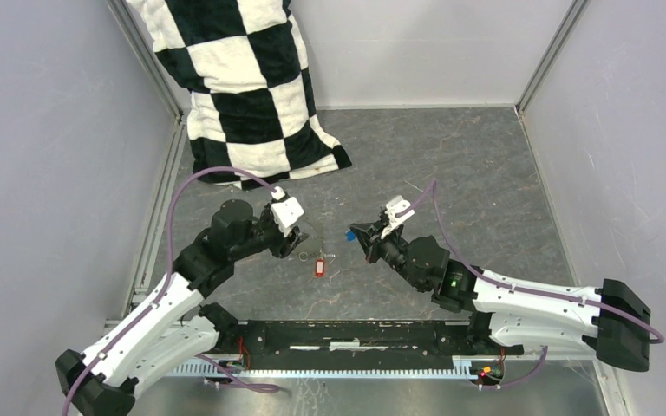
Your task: Put the keys on the keyring
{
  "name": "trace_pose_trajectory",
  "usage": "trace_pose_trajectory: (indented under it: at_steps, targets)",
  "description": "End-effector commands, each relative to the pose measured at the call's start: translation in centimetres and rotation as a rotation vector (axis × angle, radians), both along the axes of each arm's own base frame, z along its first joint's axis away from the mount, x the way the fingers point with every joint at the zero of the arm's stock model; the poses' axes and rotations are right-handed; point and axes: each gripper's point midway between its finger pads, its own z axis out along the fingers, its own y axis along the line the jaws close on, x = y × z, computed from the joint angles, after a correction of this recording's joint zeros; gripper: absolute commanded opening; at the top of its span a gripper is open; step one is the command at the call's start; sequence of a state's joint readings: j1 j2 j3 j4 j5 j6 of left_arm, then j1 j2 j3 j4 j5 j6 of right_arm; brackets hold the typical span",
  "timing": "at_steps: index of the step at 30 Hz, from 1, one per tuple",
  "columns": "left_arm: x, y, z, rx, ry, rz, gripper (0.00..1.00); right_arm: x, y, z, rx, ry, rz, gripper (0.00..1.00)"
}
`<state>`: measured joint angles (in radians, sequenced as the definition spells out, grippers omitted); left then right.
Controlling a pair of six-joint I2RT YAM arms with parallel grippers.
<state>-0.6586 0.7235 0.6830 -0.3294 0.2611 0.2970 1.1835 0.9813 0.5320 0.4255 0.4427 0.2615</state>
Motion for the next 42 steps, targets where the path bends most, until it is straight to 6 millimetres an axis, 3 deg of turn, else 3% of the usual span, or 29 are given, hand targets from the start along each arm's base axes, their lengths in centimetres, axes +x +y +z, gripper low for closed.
trace_pose_trajectory:
  at_steps: [1, 4, 7, 10, 12, 18, 19, 21, 25, 33, 42]
  targets:
    - [2.8, 3.0, -1.9, 0.074, 0.058, 0.126, 0.6, 2.0, -2.6, -4.9, -0.15, 0.062, -0.115, 0.0]
    - [4.3, 4.1, -2.7, 0.078, 0.112, 0.165, 0.79, 2.7, -3.7, -8.7, -0.22, 0.132, -0.15, 0.0]
    - [5.7, 5.2, -4.1, 0.101, 0.156, 0.229, 0.9, 3.3, -4.8, -12.3, -0.279, 0.201, -0.187, 0.0]
    - [7.0, 6.5, -6.0, 0.154, 0.201, 0.289, 0.91, 3.4, -5.6, -14.8, -0.318, 0.255, -0.214, 0.05]
    - [7.9, 7.3, -7.5, 0.2, 0.237, 0.307, 0.9, 3.4, -5.4, -15.3, -0.327, 0.263, -0.211, 0.06]
    - [11.2, 10.1, -11.9, 0.287, 0.48, 0.459, 0.8, 3.7, -5.2, -15.6, -0.32, 0.264, -0.215, 0.1]
    - [11.4, 10.3, -13.3, 0.296, 0.558, 0.492, 0.8, 3.7, -5.2, -15.7, -0.323, 0.266, -0.216, 0.13]
    - [11.7, 10.3, -14.2, 0.271, 0.661, 0.556, 0.78, 3.7, -5.3, -15.9, -0.32, 0.266, -0.215, 0.13]
    - [12.7, 9.0, -14.4, 0.162, 0.757, 0.637, 0.77, 3.7, -5.3, -15.9, -0.299, 0.261, -0.213, 0.13]
    - [13.1, 9.3, -17.2, 0.147, 0.898, 0.8, 0.66, 4.0, -5.5, -15.8, -0.284, 0.249, -0.218, 0.2]
    - [14.1, 9.8, -18.0, 0.12, 0.865, 0.864, 0.52, 4.0, -5.4, -14.3, -0.238, 0.217, -0.208, 0.19]
